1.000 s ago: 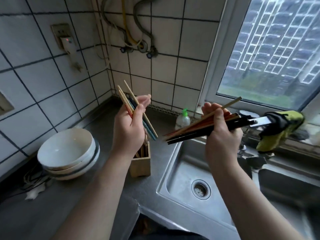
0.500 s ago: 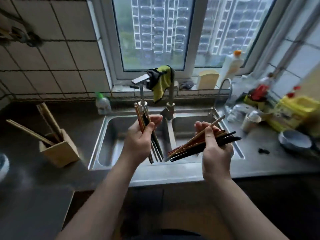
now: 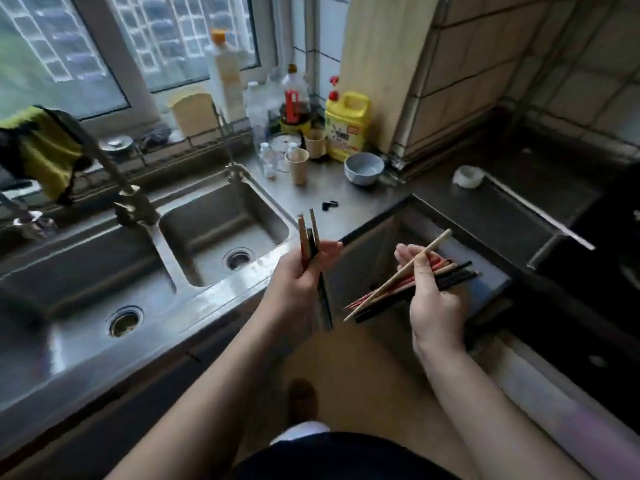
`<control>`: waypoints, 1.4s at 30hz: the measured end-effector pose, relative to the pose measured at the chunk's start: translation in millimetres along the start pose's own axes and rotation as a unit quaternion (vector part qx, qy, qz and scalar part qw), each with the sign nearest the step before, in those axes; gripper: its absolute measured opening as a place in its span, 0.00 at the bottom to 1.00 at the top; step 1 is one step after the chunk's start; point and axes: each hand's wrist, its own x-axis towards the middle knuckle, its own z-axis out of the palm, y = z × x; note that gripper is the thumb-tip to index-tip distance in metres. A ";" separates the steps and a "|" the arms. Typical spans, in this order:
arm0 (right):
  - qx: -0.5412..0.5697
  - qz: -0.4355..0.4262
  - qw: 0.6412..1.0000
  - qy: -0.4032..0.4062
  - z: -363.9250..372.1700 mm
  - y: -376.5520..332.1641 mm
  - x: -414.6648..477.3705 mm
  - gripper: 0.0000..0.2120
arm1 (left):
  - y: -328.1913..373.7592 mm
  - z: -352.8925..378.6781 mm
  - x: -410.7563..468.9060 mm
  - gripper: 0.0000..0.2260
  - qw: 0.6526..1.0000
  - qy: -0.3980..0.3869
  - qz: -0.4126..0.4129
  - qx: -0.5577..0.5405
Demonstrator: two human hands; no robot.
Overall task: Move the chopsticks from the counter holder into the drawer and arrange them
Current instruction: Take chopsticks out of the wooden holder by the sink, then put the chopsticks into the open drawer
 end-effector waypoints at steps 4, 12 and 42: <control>-0.010 -0.027 0.996 0.079 -67.1 -12.0 21.4 0.10 | -3.4 75.6 16.2 0.09 0.993 -0.109 0.014 0.051; -0.032 -0.039 0.976 0.213 -194.4 -23.9 77.7 0.09 | -24.5 231.1 49.6 0.10 0.961 -0.270 0.017 0.063; -0.147 0.149 0.882 0.422 -583.9 -1.2 98.1 0.12 | -167.3 609.9 -73.0 0.11 0.878 -0.411 -0.134 0.204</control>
